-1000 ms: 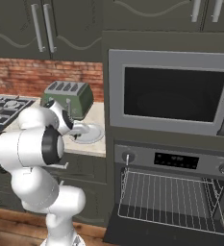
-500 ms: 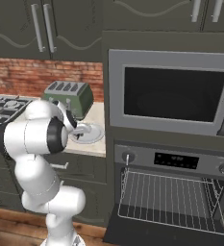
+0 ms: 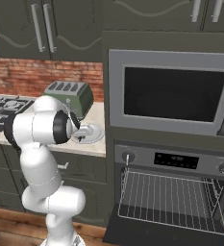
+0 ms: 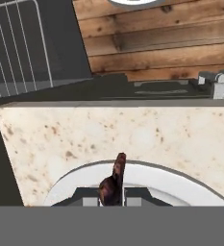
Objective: Take the fish from the oven and place it on the plate on the counter.
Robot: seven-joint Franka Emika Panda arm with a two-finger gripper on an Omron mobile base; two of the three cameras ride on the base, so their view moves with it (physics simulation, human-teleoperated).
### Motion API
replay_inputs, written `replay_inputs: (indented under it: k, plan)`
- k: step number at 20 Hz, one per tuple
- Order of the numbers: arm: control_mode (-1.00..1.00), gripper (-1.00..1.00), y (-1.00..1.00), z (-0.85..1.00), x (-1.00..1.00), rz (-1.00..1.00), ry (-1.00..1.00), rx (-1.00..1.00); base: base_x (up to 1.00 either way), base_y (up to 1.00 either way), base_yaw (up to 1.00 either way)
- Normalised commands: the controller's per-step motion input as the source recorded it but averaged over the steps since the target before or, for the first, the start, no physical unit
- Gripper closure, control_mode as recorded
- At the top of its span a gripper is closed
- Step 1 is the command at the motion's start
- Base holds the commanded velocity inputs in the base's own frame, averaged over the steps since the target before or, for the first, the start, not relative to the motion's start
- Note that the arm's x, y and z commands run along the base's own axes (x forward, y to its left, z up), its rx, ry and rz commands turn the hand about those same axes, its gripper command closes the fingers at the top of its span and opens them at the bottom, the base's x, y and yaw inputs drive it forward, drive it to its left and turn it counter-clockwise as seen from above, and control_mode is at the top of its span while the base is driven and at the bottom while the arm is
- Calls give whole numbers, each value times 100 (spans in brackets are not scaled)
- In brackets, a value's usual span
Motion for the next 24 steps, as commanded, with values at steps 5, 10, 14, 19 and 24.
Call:
replay_inputs:
  k: [5, 10, 14, 19, 24]
  plan:
    - [-100, 100, 0, -18, 20, 0, 0, 0, 0, 0, 0]
    - [-100, 100, 0, -16, 18, 0, 0, 0, 0, 0, 0]
    - [-100, 100, 0, -23, 18, 0, 1, 0, 0, 0, 0]
    - [-100, 100, 0, -25, 19, 0, 1, 0, 0, 0, 0]
    - [-100, 100, 0, -22, 25, 0, 1, 0, 0, 0, 0]
